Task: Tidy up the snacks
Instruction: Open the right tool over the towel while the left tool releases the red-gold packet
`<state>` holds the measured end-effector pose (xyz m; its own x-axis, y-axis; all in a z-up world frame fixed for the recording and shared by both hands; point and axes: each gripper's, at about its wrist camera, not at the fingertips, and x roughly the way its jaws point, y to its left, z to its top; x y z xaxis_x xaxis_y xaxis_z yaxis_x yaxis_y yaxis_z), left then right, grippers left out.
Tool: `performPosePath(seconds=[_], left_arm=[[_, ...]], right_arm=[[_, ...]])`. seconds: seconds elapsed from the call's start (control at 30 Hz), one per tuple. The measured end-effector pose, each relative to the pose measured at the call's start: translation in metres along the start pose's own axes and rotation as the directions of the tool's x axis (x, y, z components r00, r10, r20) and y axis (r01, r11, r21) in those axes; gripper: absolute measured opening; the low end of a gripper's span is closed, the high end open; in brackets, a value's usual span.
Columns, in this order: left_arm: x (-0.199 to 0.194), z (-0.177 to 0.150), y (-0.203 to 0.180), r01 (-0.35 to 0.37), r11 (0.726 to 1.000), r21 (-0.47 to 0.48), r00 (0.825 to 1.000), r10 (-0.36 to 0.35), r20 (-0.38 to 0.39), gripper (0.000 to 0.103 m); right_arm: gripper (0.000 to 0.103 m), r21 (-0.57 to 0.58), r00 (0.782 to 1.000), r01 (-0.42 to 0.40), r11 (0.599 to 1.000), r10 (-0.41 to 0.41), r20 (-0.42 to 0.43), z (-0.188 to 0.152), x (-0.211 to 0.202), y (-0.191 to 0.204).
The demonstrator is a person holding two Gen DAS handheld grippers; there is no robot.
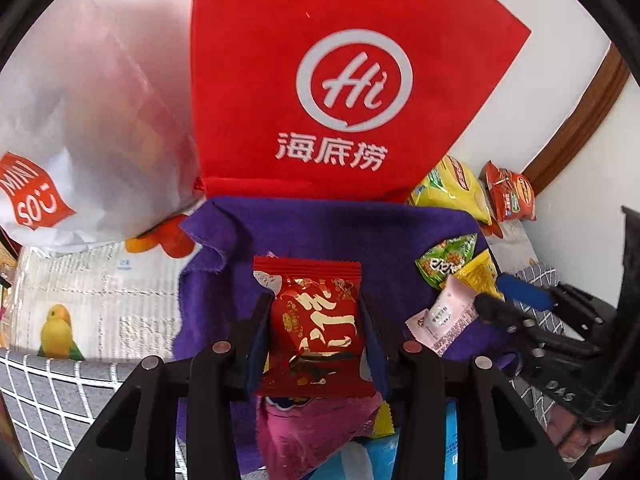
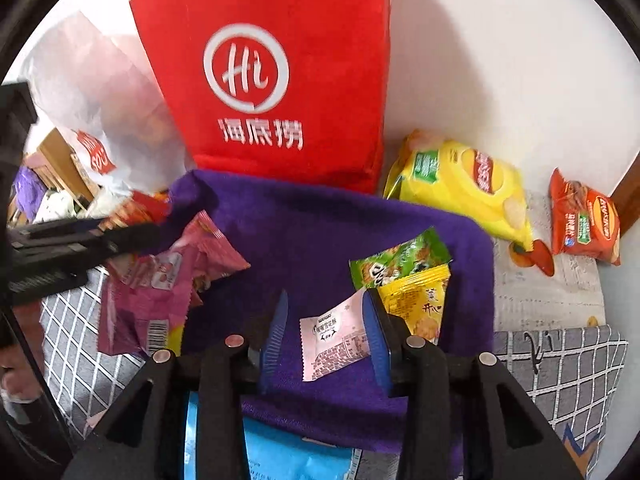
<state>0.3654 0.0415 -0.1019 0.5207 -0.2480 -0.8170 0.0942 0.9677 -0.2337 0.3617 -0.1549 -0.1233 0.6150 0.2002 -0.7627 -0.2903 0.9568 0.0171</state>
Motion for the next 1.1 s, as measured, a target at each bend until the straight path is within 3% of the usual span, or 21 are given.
performPosePath(seconds=[0.33, 0.47, 0.57, 0.87, 1.1], left_arm=[[0.011, 0.0, -0.001, 0.021, 1.0, -0.014, 0.999, -0.021, -0.025, 0.041], [0.006, 0.002, 0.0, 0.044, 0.999, -0.016, 0.998, -0.045, -0.033, 0.065], [-0.001, 0.002, -0.003, 0.03, 1.0, -0.004, 0.999, -0.03, -0.017, 0.068], [-0.017, 0.002, -0.007, 0.021, 1.0, 0.016, 1.0, -0.021, -0.003, 0.069], [-0.04, 0.0, -0.013, 0.0, 1.0, 0.031, 1.0, -0.001, 0.023, 0.069]], right_arm=[[0.04, 0.018, 0.999, 0.018, 1.0, -0.018, 0.033, 0.001, -0.013, -0.007], [0.04, 0.008, 0.999, 0.017, 1.0, -0.017, 0.037, 0.001, -0.014, -0.003], [0.04, -0.004, 0.999, 0.017, 1.0, -0.017, 0.041, 0.001, -0.016, 0.002], [0.04, -0.011, 0.997, 0.032, 0.999, -0.031, 0.073, 0.0, -0.033, 0.008], [0.04, 0.004, 0.99, 0.04, 0.999, -0.04, 0.139, -0.003, -0.068, 0.014]])
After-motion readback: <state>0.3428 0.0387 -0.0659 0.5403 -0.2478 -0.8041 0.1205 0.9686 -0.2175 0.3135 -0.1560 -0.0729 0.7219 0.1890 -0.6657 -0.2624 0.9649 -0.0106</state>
